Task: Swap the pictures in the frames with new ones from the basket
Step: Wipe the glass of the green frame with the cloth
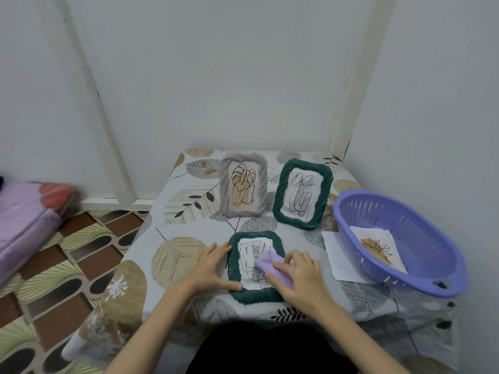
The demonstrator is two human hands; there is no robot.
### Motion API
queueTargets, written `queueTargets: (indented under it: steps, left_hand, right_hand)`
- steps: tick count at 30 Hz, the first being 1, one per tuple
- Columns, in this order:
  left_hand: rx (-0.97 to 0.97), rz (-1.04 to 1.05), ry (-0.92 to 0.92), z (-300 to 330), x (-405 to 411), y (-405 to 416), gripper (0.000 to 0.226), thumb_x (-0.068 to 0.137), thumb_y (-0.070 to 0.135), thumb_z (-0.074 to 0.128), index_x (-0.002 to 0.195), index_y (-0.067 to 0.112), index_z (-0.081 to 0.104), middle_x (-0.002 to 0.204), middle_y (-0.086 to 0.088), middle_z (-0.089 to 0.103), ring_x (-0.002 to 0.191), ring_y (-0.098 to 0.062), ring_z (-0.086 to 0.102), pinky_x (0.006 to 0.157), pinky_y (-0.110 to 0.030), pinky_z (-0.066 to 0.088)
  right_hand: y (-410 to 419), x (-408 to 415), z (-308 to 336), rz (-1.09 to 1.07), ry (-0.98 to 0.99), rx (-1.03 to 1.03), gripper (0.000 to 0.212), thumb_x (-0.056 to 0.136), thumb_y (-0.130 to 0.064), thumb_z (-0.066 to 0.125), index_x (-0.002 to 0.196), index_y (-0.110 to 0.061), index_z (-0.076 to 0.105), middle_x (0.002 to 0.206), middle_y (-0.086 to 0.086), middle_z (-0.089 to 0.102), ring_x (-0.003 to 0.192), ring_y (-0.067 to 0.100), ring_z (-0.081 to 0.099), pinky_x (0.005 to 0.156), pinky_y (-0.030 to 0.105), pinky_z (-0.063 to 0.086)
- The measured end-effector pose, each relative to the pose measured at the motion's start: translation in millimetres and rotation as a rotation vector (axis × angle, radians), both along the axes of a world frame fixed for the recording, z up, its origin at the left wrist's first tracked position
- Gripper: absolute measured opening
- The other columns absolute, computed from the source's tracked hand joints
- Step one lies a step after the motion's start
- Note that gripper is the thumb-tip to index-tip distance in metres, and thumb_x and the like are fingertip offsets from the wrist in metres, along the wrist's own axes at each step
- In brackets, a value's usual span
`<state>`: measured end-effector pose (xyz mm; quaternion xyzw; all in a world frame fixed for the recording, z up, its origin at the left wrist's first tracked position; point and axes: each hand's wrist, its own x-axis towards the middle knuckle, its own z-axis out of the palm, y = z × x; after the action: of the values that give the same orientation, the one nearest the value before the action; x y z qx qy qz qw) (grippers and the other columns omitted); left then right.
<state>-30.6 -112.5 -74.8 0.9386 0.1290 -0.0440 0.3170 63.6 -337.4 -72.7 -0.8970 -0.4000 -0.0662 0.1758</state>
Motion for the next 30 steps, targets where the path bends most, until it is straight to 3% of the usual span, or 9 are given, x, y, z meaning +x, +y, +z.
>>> queueTargets:
  steps: [2, 4, 8, 12, 17, 20, 23, 27, 30]
  left_hand:
    - [0.023, -0.036, 0.003, -2.9, 0.9, 2.3, 0.14, 0.027, 0.095, 0.045, 0.147, 0.031, 0.011, 0.156, 0.014, 0.004, 0.143, -0.008, -0.005, 0.116, -0.034, -0.005]
    - [0.037, -0.063, -0.02, -5.5, 1.6, 3.0, 0.139, 0.03, 0.094, 0.046, 0.148, 0.032, 0.005, 0.155, 0.016, -0.001, 0.141, -0.004, -0.009, 0.115, -0.033, -0.008]
    - [0.029, -0.102, 0.005, -4.3, 1.8, 2.5, 0.13, 0.039, 0.087, 0.051, 0.148, 0.032, 0.005, 0.151, 0.023, -0.005, 0.132, 0.006, -0.018, 0.111, -0.029, -0.016]
    - [0.113, -0.126, 0.021, -2.2, 6.7, 3.0, 0.13, 0.041, 0.086, 0.048, 0.148, 0.027, 0.003, 0.155, 0.016, -0.004, 0.136, 0.001, -0.018, 0.113, -0.035, -0.017]
    - [0.13, -0.138, 0.016, -11.4, 8.1, 7.8, 0.135, 0.038, 0.093, 0.04, 0.148, 0.026, -0.002, 0.156, 0.012, -0.005, 0.141, -0.008, -0.019, 0.113, -0.039, -0.018]
    - [0.134, -0.136, 0.015, -14.1, 9.6, 8.8, 0.134, 0.039, 0.091, 0.042, 0.148, 0.027, -0.003, 0.156, 0.013, -0.006, 0.141, -0.008, -0.02, 0.113, -0.04, -0.018]
    - [0.142, -0.132, 0.017, -17.0, 11.1, 9.7, 0.133, 0.04, 0.091, 0.044, 0.147, 0.028, -0.005, 0.156, 0.014, -0.007, 0.141, -0.008, -0.02, 0.113, -0.041, -0.017]
    - [0.142, -0.132, 0.01, -16.9, 11.2, 9.7, 0.136, 0.037, 0.093, 0.041, 0.147, 0.028, -0.003, 0.155, 0.014, -0.005, 0.142, -0.011, -0.019, 0.115, -0.043, -0.015]
    - [0.132, -0.129, 0.007, -16.3, 11.9, 9.5, 0.138, 0.034, 0.095, 0.039, 0.147, 0.027, -0.002, 0.155, 0.014, -0.004, 0.142, -0.011, -0.018, 0.115, -0.045, -0.014]
  right_hand:
    - [0.5, 5.0, -0.3, 0.005, 0.03, -0.001, 0.066, 0.079, -0.072, 0.019, 0.123, -0.038, 0.054, 0.123, -0.006, 0.045, 0.109, 0.019, 0.04, 0.085, 0.034, 0.031]
    - [3.6, 4.9, -5.6, 0.074, 0.04, -0.01, 0.065, 0.083, -0.071, 0.018, 0.126, -0.036, 0.052, 0.129, -0.005, 0.046, 0.106, 0.022, 0.042, 0.086, 0.036, 0.038]
    - [12.6, 13.0, -17.0, 0.075, -0.037, -0.011, 0.041, 0.088, -0.048, 0.036, 0.117, -0.027, 0.058, 0.115, -0.001, 0.058, 0.085, 0.02, 0.049, 0.068, 0.03, 0.047]
    - [53.0, 24.5, -7.3, -0.003, 0.013, -0.071, 0.061, 0.085, -0.051, 0.014, 0.127, -0.027, 0.052, 0.127, -0.001, 0.052, 0.094, 0.022, 0.042, 0.075, 0.03, 0.034]
    - [64.8, 5.8, -13.4, 0.14, 0.005, -0.034, 0.039, 0.088, -0.049, 0.035, 0.111, -0.035, 0.063, 0.114, -0.006, 0.062, 0.078, 0.02, 0.05, 0.064, 0.031, 0.043]
    - [48.2, 11.0, -17.4, 0.158, 0.025, 0.013, 0.041, 0.088, -0.052, 0.031, 0.113, -0.038, 0.061, 0.115, -0.006, 0.06, 0.085, 0.021, 0.05, 0.069, 0.031, 0.037]
    - [52.5, 21.7, -13.9, 0.028, 0.056, -0.042, 0.062, 0.081, -0.063, 0.019, 0.129, -0.037, 0.049, 0.117, -0.004, 0.049, 0.101, 0.018, 0.042, 0.08, 0.032, 0.032]
    - [78.2, 24.2, -11.3, -0.058, 0.107, -0.026, 0.046, 0.087, -0.052, 0.046, 0.129, -0.032, 0.049, 0.115, -0.001, 0.043, 0.105, 0.017, 0.037, 0.085, 0.031, 0.03]
    - [73.8, 17.2, -14.5, 0.071, 0.153, 0.062, 0.048, 0.082, -0.051, 0.051, 0.12, -0.025, 0.06, 0.107, 0.003, 0.048, 0.098, 0.021, 0.043, 0.086, 0.035, 0.038]
